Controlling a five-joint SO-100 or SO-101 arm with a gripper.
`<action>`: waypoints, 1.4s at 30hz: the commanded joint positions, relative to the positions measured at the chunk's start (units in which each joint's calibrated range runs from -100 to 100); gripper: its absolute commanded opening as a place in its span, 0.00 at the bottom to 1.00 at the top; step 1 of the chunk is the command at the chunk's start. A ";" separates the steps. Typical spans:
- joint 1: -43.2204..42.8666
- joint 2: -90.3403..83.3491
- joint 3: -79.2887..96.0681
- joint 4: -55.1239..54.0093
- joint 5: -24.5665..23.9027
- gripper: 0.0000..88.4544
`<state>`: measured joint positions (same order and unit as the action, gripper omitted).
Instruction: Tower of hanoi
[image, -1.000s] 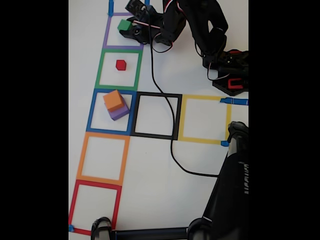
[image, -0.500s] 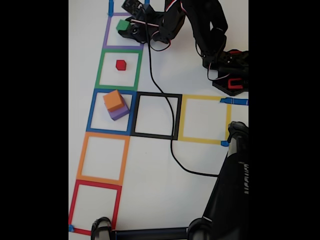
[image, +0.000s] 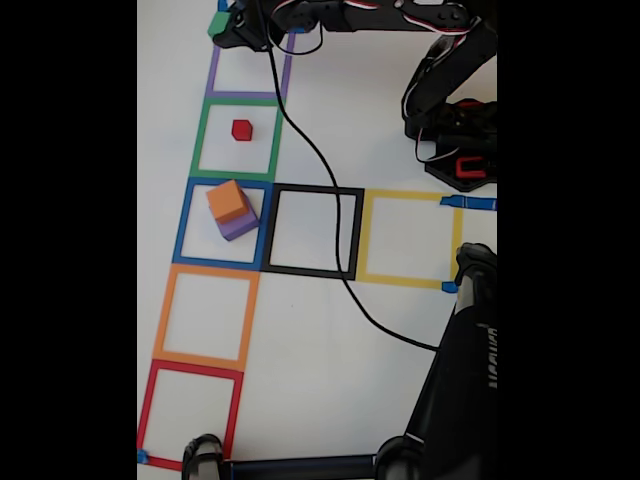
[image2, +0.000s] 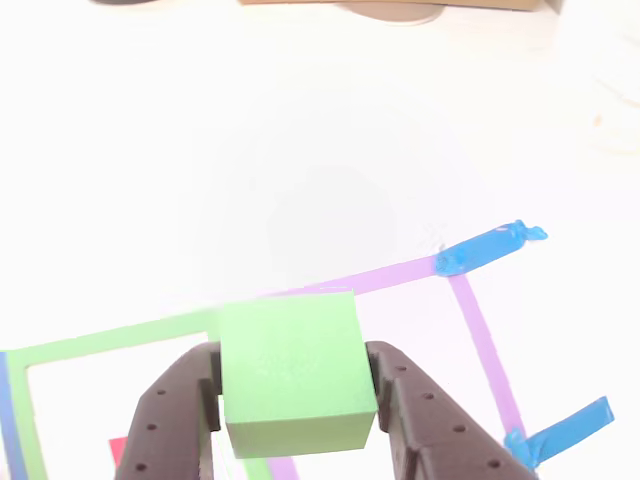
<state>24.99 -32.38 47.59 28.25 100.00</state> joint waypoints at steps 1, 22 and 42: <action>-4.76 -7.87 -8.31 14.66 0.00 0.08; -35.15 -26.20 -27.04 52.72 0.00 0.08; -40.71 -23.78 7.32 17.66 0.00 0.08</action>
<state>-15.16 -58.63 48.92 58.57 99.64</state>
